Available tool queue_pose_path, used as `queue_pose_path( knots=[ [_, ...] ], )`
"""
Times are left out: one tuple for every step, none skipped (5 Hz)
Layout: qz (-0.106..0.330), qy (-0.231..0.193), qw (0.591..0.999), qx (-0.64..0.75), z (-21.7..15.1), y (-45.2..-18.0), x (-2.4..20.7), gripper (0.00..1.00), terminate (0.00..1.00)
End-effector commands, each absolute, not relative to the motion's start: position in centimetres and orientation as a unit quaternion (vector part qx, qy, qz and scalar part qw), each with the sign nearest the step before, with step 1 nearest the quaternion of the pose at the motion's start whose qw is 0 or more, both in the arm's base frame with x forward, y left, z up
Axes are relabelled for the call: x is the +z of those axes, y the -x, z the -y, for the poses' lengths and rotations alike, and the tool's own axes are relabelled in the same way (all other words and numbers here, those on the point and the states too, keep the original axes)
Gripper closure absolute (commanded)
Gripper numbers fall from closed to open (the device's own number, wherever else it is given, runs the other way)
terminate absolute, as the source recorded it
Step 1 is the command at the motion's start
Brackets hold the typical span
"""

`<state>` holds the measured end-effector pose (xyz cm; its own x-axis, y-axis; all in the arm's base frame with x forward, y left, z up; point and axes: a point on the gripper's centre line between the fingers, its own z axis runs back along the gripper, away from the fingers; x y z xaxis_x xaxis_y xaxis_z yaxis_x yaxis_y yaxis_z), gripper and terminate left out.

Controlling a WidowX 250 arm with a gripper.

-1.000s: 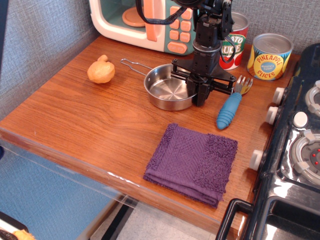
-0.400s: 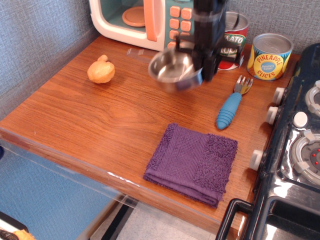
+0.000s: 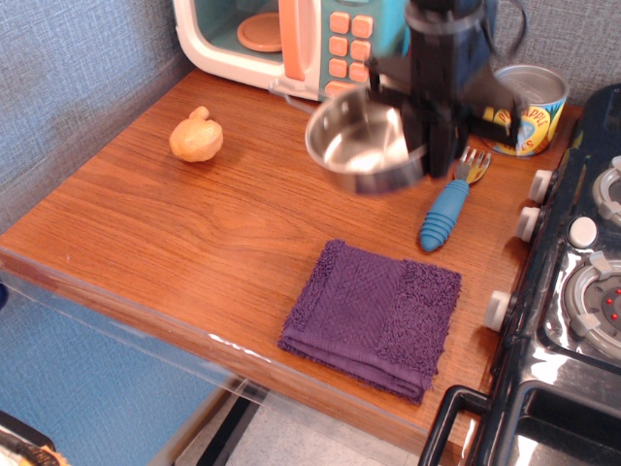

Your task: Place the metal pot on the purple cloth.

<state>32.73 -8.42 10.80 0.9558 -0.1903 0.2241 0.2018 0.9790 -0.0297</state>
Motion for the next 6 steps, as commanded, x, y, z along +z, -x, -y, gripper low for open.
queue_pose_path(
  knots=[
    [0.113, 0.031, 0.987, -0.106, 10.5, -27.6, 10.6, 1.0, 0.0],
    [0.109, 0.03, 0.988, -0.103, 10.9, -27.2, 9.9, 1.0, 0.0],
    [0.101, 0.014, 0.989, -0.104, 11.3, -27.3, 9.0, 1.0, 0.0],
    [0.088, 0.002, 0.99, -0.106, 11.0, -27.1, 7.8, 1.0, 0.0],
    [0.073, -0.007, 0.991, -0.112, 10.8, -26.5, 6.7, 1.0, 0.0],
    [0.054, -0.015, 0.991, -0.118, 10.9, -25.7, 5.5, 1.0, 0.0]
  ],
)
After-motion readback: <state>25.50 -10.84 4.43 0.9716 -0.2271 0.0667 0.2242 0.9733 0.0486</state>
